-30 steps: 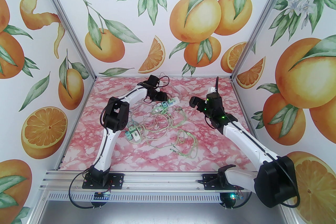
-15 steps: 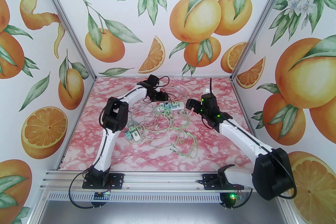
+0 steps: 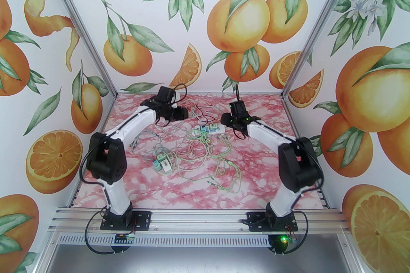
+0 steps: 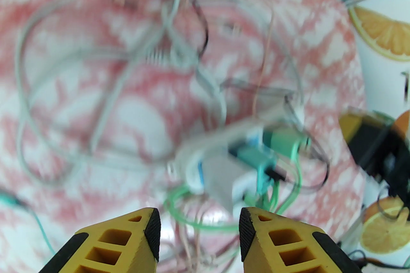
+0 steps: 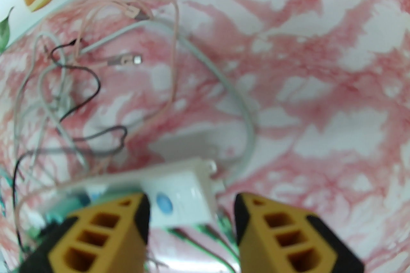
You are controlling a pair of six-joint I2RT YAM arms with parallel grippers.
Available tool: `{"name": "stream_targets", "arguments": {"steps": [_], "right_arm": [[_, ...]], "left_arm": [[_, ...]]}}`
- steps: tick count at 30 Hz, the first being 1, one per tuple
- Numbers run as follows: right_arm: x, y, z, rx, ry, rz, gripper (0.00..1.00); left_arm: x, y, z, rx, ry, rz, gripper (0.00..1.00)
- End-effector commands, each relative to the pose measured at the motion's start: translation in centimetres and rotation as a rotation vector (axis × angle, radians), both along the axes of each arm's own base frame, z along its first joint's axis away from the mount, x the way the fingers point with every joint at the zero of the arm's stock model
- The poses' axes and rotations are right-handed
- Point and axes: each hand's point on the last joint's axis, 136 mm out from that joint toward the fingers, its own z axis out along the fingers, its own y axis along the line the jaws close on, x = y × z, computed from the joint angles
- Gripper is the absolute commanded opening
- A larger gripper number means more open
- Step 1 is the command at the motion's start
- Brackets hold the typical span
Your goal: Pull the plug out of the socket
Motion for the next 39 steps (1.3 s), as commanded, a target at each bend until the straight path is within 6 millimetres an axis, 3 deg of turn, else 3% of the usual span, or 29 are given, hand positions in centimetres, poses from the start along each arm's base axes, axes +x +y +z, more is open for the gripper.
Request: {"name": "stream_targets", "arguments": {"steps": [1,3,6,13,17,23,25,29,35,39], "right_arm": [[1.0,0.9,-1.8,0.024,0.083,0.036,0.51],[1.7,1.1,-3.1,0.027,0.116,0.041,0.5],[2.1,1.2,-4.9,0.058,0.167,0.048,0.46],[0.1,1.7,-8.0,0.109,0.285,0.087,0.42],[-2.5,1.3,-7.6,0.126,0.293,0.086,0.42],[-5.2,1.2,-7.1,0.134,0.297,0.094,0.42],[-8.8,1.7,-7.4,0.134,0.323,0.111,0.42],[-11.4,2.9,-7.2,0.169,0.334,0.129,0.41],[-12.8,4.6,-5.6,0.169,0.314,0.167,0.43],[-12.5,4.0,-4.6,0.124,0.286,0.159,0.43]], "left_arm": [[-2.6,-0.6,-0.8,0.0,0.031,0.076,0.42],[-4.3,-1.0,-1.7,-0.001,0.064,0.089,0.36],[-5.5,-1.7,-2.6,-0.016,0.091,0.095,0.36],[-5.0,-2.5,-5.7,0.022,0.13,0.086,0.35],[-3.3,-2.6,-7.3,0.062,0.14,0.082,0.35],[-1.9,-2.5,-8.0,0.099,0.137,0.077,0.35],[-0.2,-2.5,-8.4,0.13,0.122,0.063,0.37],[1.5,-2.8,-9.1,0.151,0.103,0.04,0.37],[3.9,-3.8,-9.9,0.156,0.07,0.004,0.39],[4.0,-2.9,-9.9,0.189,0.065,0.005,0.39]]}}
